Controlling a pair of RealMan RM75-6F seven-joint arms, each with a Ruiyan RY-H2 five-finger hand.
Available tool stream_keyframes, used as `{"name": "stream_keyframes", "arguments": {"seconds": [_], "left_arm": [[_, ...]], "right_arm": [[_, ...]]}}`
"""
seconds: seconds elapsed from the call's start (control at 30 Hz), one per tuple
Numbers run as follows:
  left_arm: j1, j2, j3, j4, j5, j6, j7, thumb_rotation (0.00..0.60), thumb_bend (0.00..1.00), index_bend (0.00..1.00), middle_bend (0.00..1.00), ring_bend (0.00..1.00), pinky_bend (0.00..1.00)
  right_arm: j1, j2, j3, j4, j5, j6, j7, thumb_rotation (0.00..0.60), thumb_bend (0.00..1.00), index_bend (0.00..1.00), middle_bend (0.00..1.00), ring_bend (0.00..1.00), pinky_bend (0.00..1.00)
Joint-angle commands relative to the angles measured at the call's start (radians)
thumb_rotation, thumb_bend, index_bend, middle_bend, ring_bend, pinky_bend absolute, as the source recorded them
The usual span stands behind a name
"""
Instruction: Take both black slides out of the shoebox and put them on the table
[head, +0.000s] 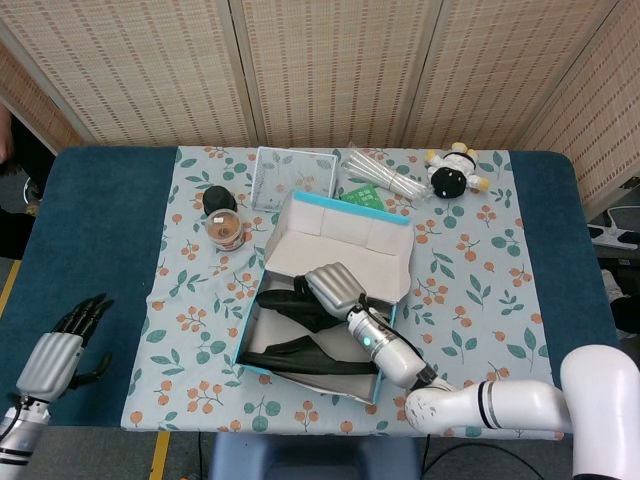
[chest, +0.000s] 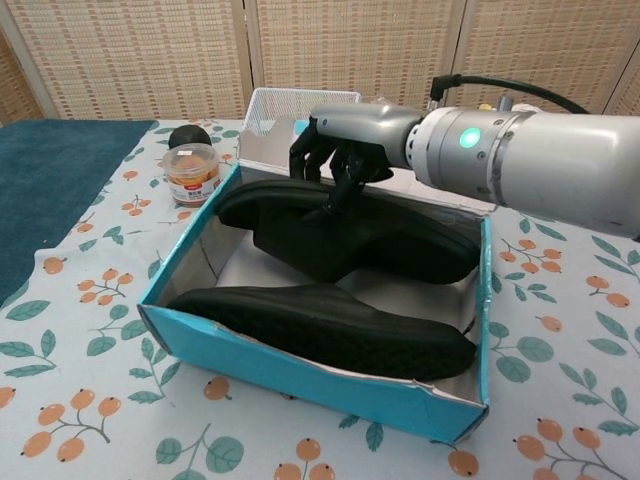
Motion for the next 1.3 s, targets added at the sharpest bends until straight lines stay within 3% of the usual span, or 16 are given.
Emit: {"name": "stream_keyframes", "arguments": {"seconds": [0.03,0.23,0.43,0.73,1.1,1.3], "left_arm": [[-0.024,-0.006,0.077,-0.025,0.166,0.018,-0.06,0.6,0.44,0.0,0.0,0.0,0.19],[-0.09,-0.057,0.059,-0.08,0.268,0.004,0.058,0.6,0.44,0.0,0.0,0.0,0.18],[-0.159,-0.074,0.028,-0.157,0.286,-0.049,0.112,0.6,0.43,0.0,0.0,0.0,0.17],[-0.214,-0.145,0.048,-0.174,0.274,-0.156,0.175,0.6,0.44,0.0,0.0,0.0,0.17],[-0.256,-0.22,0.051,-0.15,0.25,-0.22,0.258,0.6,0.43,0.0,0.0,0.0,0.15],[-0.267,-0.241,0.078,-0.149,0.242,-0.257,0.302,0.6,0.43,0.0,0.0,0.0,0.16]], "right_arm": [[0.014,-0.016,0.002,0.022,0.013,-0.004,-0.003,0.6,0.34,0.91,0.83,0.71,0.92],[0.071,-0.064,0.009,0.077,0.088,-0.015,-0.064,0.6,0.34,0.91,0.83,0.71,0.92],[0.106,-0.107,0.017,0.102,0.139,-0.016,-0.085,0.6,0.34,0.91,0.83,0.71,0.92],[0.144,-0.116,0.035,0.12,0.219,-0.05,-0.079,0.6,0.34,0.91,0.83,0.71,0.92],[0.16,-0.104,0.027,0.122,0.255,-0.084,-0.051,0.6,0.34,0.91,0.83,0.71,0.92],[0.161,-0.086,0.041,0.11,0.267,-0.104,-0.008,0.6,0.34,0.91,0.83,0.71,0.92]]}}
